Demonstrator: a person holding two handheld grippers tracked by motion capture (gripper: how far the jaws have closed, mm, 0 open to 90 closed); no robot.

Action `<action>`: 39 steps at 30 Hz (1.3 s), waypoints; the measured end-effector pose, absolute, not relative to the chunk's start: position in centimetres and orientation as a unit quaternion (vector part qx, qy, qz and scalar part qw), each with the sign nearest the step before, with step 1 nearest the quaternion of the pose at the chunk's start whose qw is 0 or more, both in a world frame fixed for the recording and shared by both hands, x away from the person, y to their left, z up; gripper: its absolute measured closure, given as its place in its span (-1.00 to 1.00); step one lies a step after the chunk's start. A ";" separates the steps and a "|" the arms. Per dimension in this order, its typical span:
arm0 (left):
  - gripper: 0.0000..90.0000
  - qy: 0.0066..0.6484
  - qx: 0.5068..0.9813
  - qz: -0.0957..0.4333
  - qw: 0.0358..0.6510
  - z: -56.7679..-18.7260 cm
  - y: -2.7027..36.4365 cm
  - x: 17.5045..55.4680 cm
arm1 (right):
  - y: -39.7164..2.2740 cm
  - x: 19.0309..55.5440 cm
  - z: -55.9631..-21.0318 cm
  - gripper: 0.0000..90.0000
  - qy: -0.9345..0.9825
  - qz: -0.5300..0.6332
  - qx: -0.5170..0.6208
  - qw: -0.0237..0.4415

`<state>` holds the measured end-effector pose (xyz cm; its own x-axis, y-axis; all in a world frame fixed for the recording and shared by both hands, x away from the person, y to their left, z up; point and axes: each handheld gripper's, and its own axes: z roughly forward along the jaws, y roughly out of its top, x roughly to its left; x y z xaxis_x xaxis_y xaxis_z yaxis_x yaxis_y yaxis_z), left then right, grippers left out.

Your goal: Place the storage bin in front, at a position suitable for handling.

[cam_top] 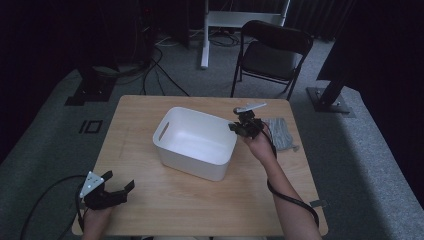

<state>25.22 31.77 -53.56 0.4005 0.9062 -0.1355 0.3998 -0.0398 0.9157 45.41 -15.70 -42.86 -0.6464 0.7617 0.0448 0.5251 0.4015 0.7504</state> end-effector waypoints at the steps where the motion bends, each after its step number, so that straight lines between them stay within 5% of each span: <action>1: -0.99 0.484 0.674 0.256 0.495 -53.6 31.8 25.2 | -15.8 45.3 -42.9 0.81 0.823 0.383 0.391 0.155; 39: -0.99 0.483 0.678 0.252 0.493 -53.6 31.4 25.3 | -19.5 41.0 -43.0 0.81 0.830 0.384 0.376 0.150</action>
